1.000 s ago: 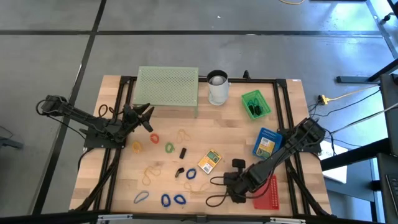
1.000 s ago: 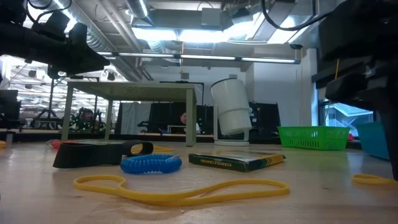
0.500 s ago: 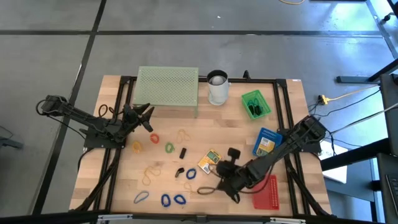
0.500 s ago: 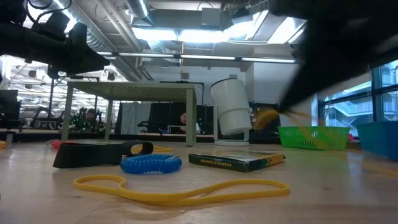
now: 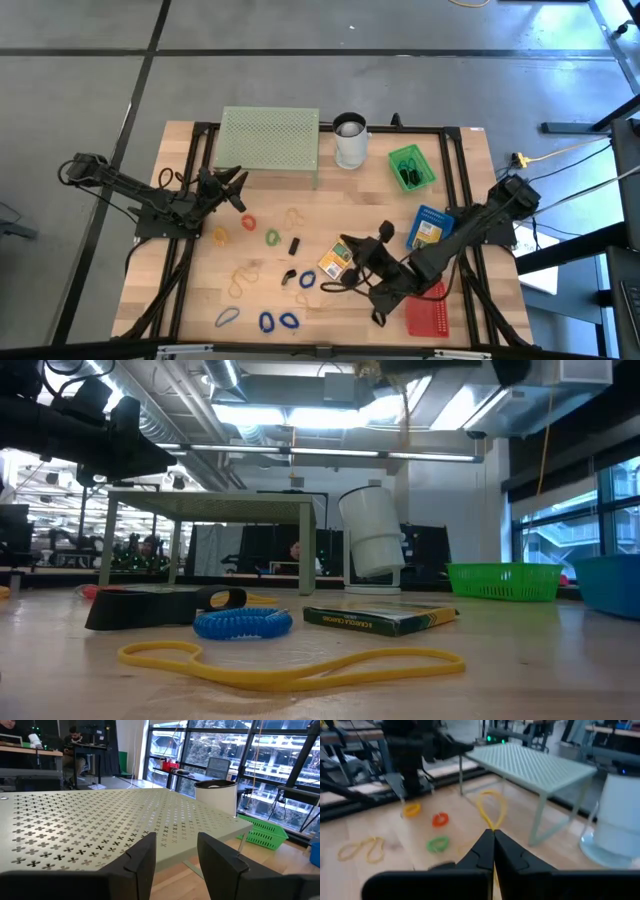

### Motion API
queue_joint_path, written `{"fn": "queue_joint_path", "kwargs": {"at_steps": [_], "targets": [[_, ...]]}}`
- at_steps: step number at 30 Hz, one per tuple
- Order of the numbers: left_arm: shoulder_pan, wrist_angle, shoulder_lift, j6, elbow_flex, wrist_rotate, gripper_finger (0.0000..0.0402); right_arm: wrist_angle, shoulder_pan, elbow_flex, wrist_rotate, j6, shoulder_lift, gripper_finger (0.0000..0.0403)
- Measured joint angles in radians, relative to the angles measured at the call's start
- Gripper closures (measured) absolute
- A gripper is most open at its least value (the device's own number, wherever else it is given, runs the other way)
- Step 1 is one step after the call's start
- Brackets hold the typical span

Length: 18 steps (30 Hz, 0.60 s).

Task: Pick & Place Office Desk Supplies
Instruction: Put the yellow rubber band into the green bin

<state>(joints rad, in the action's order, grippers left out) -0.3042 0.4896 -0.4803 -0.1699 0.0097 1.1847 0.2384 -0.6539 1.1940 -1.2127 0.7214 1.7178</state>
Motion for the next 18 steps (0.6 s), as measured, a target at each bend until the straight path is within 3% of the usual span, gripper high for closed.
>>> {"fn": "queue_joint_path", "kwargs": {"at_steps": [12, 18], "targets": [[0.0, 0.0, 0.0, 0.0, 0.0, 0.0, 0.0263, -0.317, 0.03, 0.001, 0.162, -0.354, -0.001, 0.0397], [0.0, 0.0, 0.0, 0.0, 0.0, 0.0, 0.0263, -0.343, 0.041, 0.001, 0.184, -0.453, -0.011, 0.0397]]}}
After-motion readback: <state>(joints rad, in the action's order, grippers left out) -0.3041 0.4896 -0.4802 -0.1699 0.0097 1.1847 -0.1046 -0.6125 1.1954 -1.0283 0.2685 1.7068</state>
